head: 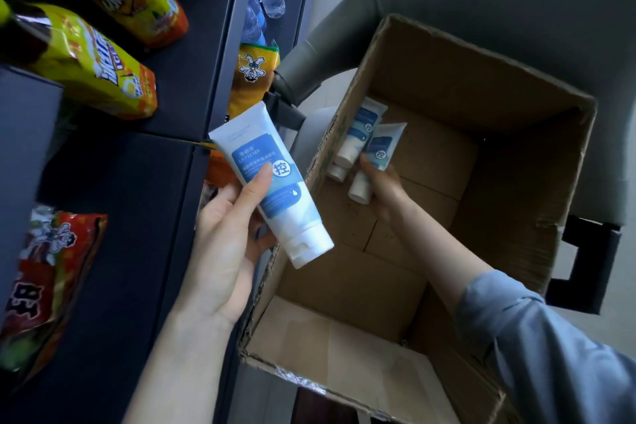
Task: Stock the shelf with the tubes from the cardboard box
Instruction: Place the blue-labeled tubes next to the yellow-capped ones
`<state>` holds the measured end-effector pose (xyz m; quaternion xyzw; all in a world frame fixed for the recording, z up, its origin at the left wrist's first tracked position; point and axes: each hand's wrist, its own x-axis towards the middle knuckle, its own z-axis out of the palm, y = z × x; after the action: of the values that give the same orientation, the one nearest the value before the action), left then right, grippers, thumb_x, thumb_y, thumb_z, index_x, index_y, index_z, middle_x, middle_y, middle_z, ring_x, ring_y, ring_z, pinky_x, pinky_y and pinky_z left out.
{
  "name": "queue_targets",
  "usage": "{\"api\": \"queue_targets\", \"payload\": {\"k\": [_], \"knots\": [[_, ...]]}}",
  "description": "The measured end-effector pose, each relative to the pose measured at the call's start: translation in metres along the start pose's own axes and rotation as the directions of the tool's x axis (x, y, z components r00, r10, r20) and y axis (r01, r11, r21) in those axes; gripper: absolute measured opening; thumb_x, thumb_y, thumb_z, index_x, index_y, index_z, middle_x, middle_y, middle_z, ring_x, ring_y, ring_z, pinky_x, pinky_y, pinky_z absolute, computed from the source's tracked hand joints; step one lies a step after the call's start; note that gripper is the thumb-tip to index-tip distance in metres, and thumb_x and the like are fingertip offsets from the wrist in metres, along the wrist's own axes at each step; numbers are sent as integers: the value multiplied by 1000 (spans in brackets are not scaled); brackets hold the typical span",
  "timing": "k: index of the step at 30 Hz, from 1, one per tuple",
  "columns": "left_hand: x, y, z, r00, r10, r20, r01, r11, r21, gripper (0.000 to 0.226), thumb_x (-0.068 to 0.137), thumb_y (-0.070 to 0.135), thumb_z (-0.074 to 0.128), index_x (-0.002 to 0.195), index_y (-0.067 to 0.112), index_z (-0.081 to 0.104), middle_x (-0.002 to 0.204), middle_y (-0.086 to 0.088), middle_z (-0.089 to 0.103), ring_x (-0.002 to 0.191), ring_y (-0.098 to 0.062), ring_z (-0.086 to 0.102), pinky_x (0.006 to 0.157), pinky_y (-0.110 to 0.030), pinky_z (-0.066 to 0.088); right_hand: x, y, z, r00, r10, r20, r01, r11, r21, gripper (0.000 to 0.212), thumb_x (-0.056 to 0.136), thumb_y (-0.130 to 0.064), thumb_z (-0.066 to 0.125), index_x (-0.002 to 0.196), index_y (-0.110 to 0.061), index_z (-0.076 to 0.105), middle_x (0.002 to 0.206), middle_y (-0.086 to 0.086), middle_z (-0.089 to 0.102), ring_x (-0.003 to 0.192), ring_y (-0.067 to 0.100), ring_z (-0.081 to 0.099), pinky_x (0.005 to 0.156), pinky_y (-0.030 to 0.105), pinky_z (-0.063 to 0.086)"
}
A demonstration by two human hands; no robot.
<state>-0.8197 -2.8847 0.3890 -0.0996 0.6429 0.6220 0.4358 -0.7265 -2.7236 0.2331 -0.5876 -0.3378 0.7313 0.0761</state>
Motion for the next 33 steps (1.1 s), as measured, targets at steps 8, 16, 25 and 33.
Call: {"api": "queue_targets", "payload": {"k": [8, 16, 25, 33], "knots": [[-51, 5, -19, 994, -57, 95, 55, 998, 23, 39, 70, 35, 66, 105, 17, 67, 94, -1, 74, 87, -21, 65, 71, -34, 53, -88, -6, -29, 992, -36, 120, 37, 999, -11, 34, 92, -25, 60, 123, -13, 51, 97, 3, 65, 82, 15, 65, 66, 31, 56], [-144, 30, -29, 964, 68, 258, -106, 985, 137, 47, 72, 31, 68, 116, 19, 58, 106, -3, 72, 88, -19, 68, 70, -36, 53, -219, -38, -27, 893, -354, 278, 407, 900, -159, 20, 93, -18, 56, 109, -10, 48, 89, 4, 64, 76, 14, 63, 60, 24, 53], [-236, 79, -41, 893, 379, 243, -419, 896, 144, 47, 63, 32, 73, 109, 26, 61, 98, 1, 74, 86, -15, 70, 67, -25, 56, -345, -93, -9, 685, -541, 489, 667, 735, -121, 19, 82, -8, 66, 95, -15, 53, 92, 9, 70, 78, 21, 65, 66, 34, 54], [-303, 87, -50, 812, 578, 80, -583, 801, 138, 37, 66, 29, 74, 102, 28, 63, 93, 2, 72, 84, -11, 68, 69, -22, 56, -399, -112, 0, 578, -538, 613, 738, 666, -111, 38, 69, -25, 73, 101, -11, 55, 103, 21, 63, 83, 27, 66, 76, 49, 53]]}}
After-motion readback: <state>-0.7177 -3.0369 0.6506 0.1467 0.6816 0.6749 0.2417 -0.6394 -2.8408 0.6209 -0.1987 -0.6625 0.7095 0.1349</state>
